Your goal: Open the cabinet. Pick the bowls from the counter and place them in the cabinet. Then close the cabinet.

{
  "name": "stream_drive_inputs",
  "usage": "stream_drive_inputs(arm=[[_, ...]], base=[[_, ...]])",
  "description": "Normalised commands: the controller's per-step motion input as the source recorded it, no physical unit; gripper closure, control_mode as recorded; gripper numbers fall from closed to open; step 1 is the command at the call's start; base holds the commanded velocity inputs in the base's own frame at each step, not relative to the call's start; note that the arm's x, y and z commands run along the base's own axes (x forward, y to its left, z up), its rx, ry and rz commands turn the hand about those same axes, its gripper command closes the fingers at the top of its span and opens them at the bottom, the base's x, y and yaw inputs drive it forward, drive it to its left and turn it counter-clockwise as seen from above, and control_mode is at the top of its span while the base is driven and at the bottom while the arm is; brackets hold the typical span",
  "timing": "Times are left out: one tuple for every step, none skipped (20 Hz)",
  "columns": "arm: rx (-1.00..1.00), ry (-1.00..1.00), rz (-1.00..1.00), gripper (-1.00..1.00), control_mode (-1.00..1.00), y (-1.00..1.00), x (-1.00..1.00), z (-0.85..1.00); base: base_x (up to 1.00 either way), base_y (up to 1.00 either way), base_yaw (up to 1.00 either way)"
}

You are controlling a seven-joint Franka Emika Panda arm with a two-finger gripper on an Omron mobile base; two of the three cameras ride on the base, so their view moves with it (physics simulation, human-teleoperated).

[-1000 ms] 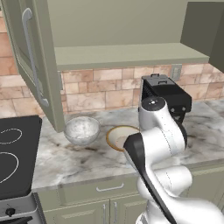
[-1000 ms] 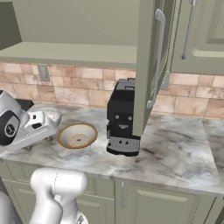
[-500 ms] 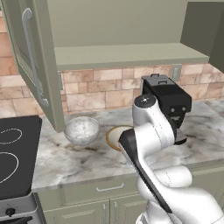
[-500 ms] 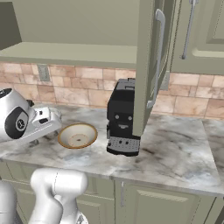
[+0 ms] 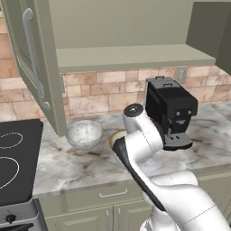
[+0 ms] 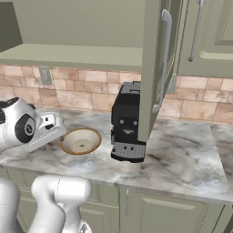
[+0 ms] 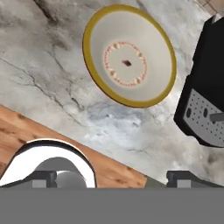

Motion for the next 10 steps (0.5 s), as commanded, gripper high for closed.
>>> stream_drive_inputs(arm=[[-0.06,0.0,0.0,-1.0,-1.0,0.15,0.31,-0.48],[-0.05,0.0,0.0,-1.0,-1.0,0.14,0.29,-0.46],[-0.05,0.0,0.0,-1.0,-1.0,0.14,0.26,-0.44],[-0.04,0.0,0.0,-1.0,-1.0,0.14,0.26,-0.43],[-0.04,0.0,0.0,-1.0,-1.0,0.14,0.23,-0.39],[-0.03,0.0,0.0,-1.0,-1.0,0.11,0.24,-0.36],[-0.02,0.0,0.0,-1.0,-1.0,0.06,0.23,-0.31],[0.0,0.01,0.0,-1.0,-1.0,0.03,0.24,-0.28],[0.0,0.01,0.0,-1.0,-1.0,0.01,0.24,-0.25],[0.0,0.01,0.0,-1.0,-1.0,0.0,0.25,-0.21]], base=[[0.0,0.0,0.0],[0.0,0.0,0.0],[0.0,0.0,0.0],[0.0,0.0,0.0],[0.0,0.0,0.0],[0.0,0.0,0.0],[0.0,0.0,0.0],[0.0,0.0,0.0],[0.0,0.0,0.0],[0.0,0.0,0.0]])
